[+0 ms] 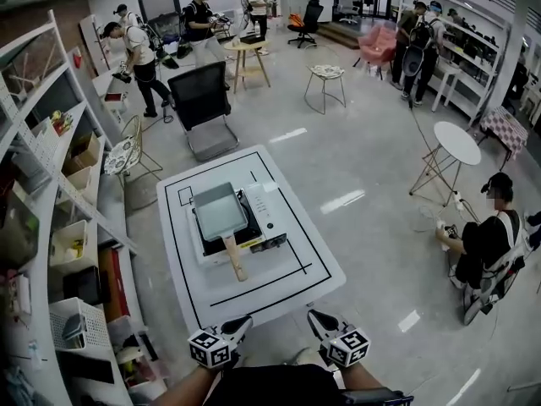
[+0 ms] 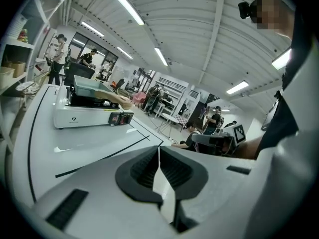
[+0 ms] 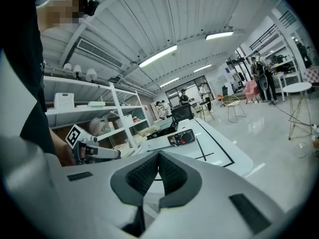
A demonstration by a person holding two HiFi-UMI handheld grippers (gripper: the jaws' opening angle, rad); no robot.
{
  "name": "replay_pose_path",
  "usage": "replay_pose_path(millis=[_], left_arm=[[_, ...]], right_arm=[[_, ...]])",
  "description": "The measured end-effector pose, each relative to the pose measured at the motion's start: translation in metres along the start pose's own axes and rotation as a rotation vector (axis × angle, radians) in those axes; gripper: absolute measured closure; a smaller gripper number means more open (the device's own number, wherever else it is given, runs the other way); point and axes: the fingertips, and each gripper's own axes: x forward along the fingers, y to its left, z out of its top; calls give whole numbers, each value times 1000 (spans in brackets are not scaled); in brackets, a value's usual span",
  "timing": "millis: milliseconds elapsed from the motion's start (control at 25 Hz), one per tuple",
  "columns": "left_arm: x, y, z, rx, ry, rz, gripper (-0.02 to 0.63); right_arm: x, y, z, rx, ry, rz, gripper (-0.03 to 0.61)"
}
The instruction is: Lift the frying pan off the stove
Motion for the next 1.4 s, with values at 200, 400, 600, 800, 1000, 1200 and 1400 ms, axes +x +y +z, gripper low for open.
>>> replay_pose_path(millis=[200,400,600,800,1000,1200,1400], left_arm=[[12,-13,4,-2,-10,56,600],[19,-19,9,-20,-35,111,600],[12,-18,18,-54,-78,176,600],[3,-1,26,-78,-105,239,600],[-1,26,35,-108,-142,279,598],[-3,57,48,-186,-204,302,594],[-5,85,68,-271,-259,286,506]], right_arm=[[-9,-19,4,4,7,50,554],[-14,-38,1,2,16,102,554],[-14,-41,1,6,31,149,554],[0,-43,2,7,44,184,554],[18,-42,16,-7,52,185,554],[32,-50,26,-34,67,171,554],[54,-53,30,-58,72,178,554]])
